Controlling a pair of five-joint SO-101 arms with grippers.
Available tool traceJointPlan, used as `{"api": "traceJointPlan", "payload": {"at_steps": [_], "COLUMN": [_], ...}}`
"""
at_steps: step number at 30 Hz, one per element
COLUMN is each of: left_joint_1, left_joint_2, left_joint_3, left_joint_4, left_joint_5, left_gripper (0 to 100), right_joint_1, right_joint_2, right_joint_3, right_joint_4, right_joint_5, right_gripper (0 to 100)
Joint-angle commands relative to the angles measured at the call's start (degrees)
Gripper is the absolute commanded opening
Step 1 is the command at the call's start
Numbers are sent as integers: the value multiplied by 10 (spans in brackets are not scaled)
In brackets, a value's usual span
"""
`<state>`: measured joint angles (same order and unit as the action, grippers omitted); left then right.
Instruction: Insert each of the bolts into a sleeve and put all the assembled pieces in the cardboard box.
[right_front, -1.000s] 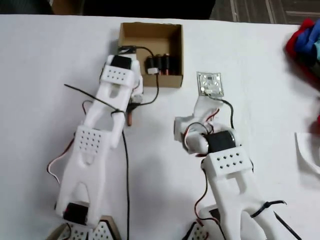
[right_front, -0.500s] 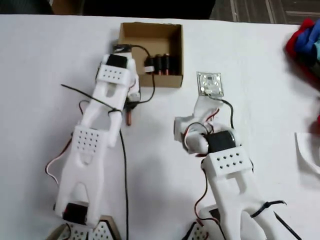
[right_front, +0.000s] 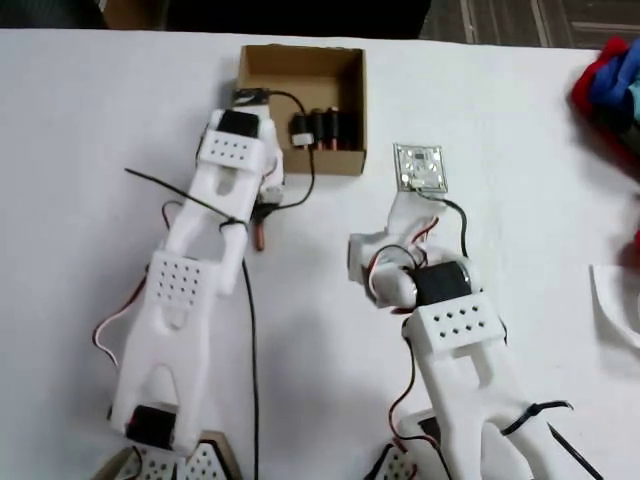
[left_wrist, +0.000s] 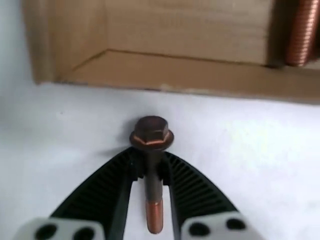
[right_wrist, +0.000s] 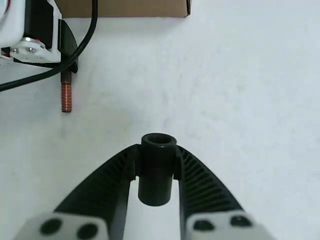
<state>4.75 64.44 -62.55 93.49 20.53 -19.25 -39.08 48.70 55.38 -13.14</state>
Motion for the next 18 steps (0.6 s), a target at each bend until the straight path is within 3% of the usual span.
{"api": "traceJointPlan", "payload": {"at_steps": [1,5,9,18], "left_joint_1": [-11,-9,-12,4], "left_joint_2": [-5,-5,-6,-164], "left_joint_3": [-71,-219,-335,-216], "left_joint_4": [10,84,91,92], "left_joint_5": [-2,-2,-2,1], "left_gripper": [24,24,24,24], "right_joint_1": [5,5,5,6], "right_joint_2": [-25,-25,-25,-26], "right_joint_3": [-4,-4,-4,4], "right_joint_4": [-5,-6,-6,-8], "right_joint_5": [5,5,5,4], "right_gripper": [20,20,20,20]}}
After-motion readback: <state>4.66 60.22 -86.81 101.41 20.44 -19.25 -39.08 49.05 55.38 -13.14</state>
